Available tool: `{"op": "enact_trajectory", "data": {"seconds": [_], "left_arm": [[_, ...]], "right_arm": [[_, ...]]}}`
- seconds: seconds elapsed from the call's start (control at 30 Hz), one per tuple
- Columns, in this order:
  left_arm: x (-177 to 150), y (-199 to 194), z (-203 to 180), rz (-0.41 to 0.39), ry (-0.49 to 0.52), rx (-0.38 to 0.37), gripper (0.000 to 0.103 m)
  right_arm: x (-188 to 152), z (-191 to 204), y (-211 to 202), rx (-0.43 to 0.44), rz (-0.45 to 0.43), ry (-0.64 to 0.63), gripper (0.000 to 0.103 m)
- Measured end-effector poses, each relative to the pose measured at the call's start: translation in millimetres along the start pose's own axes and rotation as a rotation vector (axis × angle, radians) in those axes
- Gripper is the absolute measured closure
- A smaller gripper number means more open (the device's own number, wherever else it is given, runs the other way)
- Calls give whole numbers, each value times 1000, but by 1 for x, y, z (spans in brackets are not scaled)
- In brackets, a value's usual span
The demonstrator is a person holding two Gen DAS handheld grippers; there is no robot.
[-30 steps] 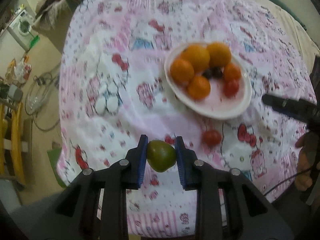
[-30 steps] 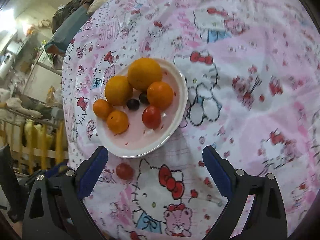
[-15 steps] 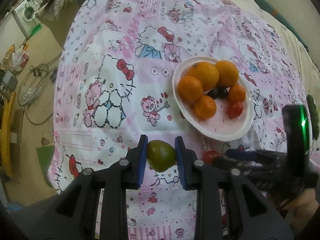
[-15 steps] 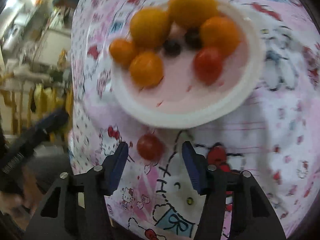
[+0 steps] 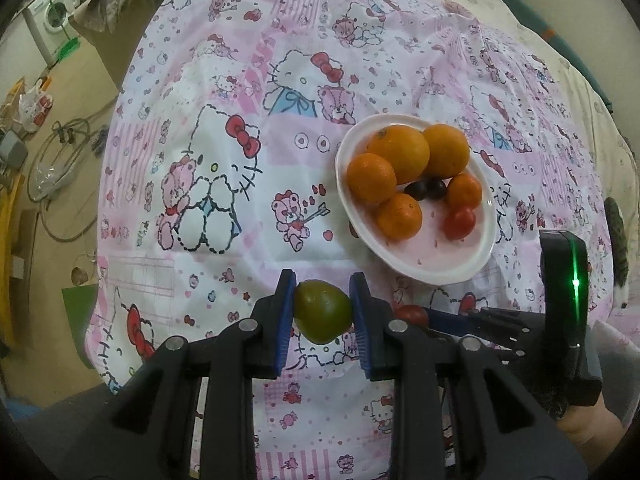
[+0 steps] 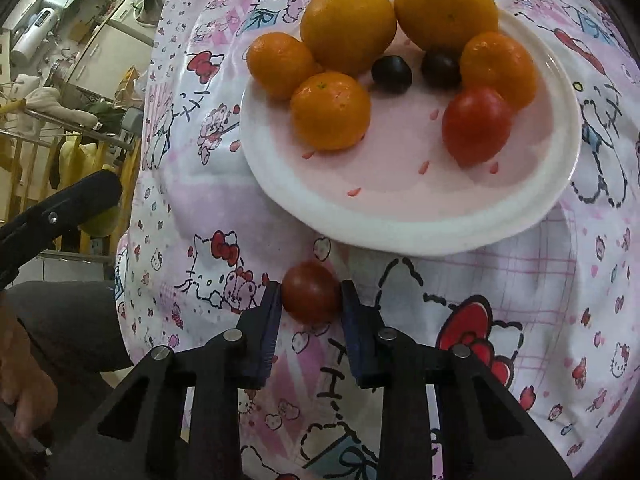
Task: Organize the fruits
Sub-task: 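Carry the green grape and red tomato over the white plate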
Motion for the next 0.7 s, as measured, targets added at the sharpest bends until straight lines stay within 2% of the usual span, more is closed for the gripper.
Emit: {"op": "enact_trajectory", "data": {"seconds": [0.1, 0.3, 0.53, 0.7], "left_arm": [[-1, 4, -3, 2, 6, 9, 79], [-1, 7, -11, 0, 9, 14, 79], [0, 11, -35, -4, 63, 10, 79], [9, 8, -51, -12, 110, 3, 79]], "right_arm": [[-7, 0, -5, 19, 2, -10, 72], [-18, -9, -33, 53, -49, 11, 72], [0, -33, -94, 63, -216, 63, 72], [18, -56, -121, 23, -307, 114, 72]]}}
Point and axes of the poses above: each gripper's, at about its wrist camera, not at the fingertips, and y roughly the way its jaws point, z to its left, x to its top, the point moved 10 cm from there along y, roughly the way its jaws point, and after that the axes turned 8 degrees about -y, right-handed, at the moved point
